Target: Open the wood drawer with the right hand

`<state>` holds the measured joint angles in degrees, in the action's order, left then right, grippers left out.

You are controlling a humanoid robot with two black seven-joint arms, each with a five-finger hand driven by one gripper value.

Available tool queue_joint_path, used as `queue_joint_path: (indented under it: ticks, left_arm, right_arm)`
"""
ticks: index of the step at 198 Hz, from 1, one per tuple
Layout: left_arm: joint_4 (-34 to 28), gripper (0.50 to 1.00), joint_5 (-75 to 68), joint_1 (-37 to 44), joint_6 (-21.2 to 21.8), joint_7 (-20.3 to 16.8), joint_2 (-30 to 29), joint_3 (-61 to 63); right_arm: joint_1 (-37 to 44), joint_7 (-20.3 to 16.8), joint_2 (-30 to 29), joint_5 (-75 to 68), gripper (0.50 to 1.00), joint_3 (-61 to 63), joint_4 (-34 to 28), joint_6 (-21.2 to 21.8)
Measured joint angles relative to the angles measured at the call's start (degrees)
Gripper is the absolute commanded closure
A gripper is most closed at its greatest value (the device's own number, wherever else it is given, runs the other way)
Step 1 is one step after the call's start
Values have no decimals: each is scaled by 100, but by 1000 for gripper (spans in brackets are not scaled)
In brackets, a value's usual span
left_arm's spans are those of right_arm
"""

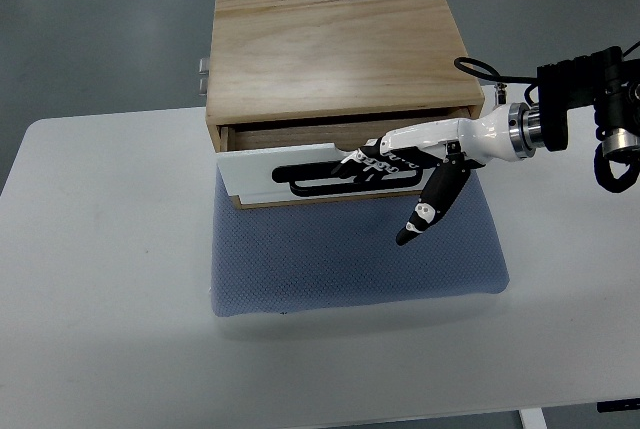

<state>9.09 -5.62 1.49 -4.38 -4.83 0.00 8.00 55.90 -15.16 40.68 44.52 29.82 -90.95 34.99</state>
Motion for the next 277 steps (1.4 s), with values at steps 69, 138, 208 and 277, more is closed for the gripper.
queue_joint_path:
  ticks: [69,138,208,277]
  left_arm:
    - [-12,500,0,0,16,0,0,0]
    - [-30,500,0,0,16,0,0,0]
    - [-31,500,0,0,16,0,0,8]
    - [-21,500,-1,0,-13,0,0,24]
  right_arm:
    - [-1,-172,121,-216,556,-88,-97,0]
    - [0,-181,186,-229,556,-82,-179,2]
    - [531,-182,289,-694,556,-39,-176,4]
    - [1568,-181,662,-1683,556,-39,158,1]
